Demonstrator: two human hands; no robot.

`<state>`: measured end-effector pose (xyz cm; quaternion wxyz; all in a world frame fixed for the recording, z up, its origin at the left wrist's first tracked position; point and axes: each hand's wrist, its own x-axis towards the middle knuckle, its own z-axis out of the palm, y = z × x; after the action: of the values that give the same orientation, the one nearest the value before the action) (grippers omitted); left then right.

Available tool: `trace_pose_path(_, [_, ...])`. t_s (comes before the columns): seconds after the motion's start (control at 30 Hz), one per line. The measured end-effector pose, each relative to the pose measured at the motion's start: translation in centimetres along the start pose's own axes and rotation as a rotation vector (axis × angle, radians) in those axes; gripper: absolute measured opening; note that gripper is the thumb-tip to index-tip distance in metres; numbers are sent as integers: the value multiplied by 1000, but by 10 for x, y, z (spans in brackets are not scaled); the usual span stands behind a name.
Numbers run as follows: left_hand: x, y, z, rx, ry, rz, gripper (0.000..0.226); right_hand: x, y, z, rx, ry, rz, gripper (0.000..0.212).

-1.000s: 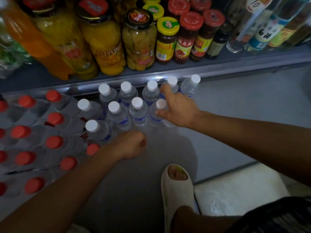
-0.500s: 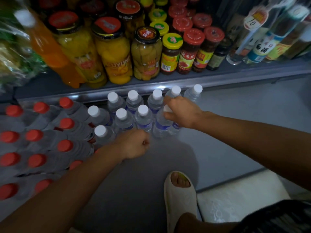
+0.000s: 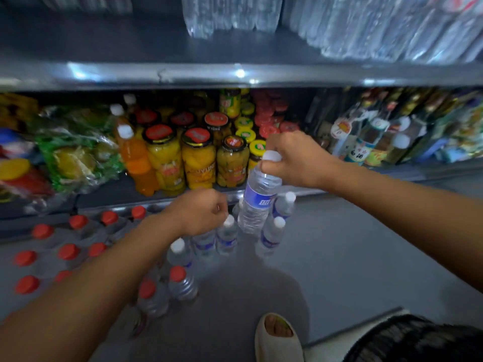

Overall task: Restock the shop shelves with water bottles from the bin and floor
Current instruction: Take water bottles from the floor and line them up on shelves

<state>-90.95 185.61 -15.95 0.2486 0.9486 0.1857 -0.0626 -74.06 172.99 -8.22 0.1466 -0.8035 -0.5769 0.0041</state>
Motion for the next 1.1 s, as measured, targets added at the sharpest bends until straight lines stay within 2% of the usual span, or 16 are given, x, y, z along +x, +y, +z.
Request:
trace_pose_path(0.1, [-11, 11, -37, 25, 99, 17, 6, 4, -20, -46, -47, 107, 14, 29])
trace_pose_path(0.23, [-27, 28, -83, 77, 240, 71, 9, 2, -45, -102, -73, 260, 15, 35])
trace_pose_path(0.37, [-48, 47, -123, 107, 326, 128, 7, -5, -67, -146, -52, 327, 59, 41])
trace_pose_path(0.5, [-60, 61, -162, 156, 419, 159, 10, 4, -85, -173, -76, 388, 100, 33])
trace_pose_path(0.57, [-63, 66, -180, 193, 468, 169, 10, 12, -91, -183, -85, 426, 98, 35])
trace_pose_path(0.77, [-51, 66, -219, 197, 519, 172, 7, 55, -89, -206, -55, 495, 77, 47])
trace_pose_path(0.87, [-28, 60, -232, 227, 539, 146, 8, 88, -75, -214, -47, 501, 61, 41])
trace_pose_path(1.1, [44, 38, -255, 271, 521, 97, 7, 177, -34, -215, -9, 502, 38, 46])
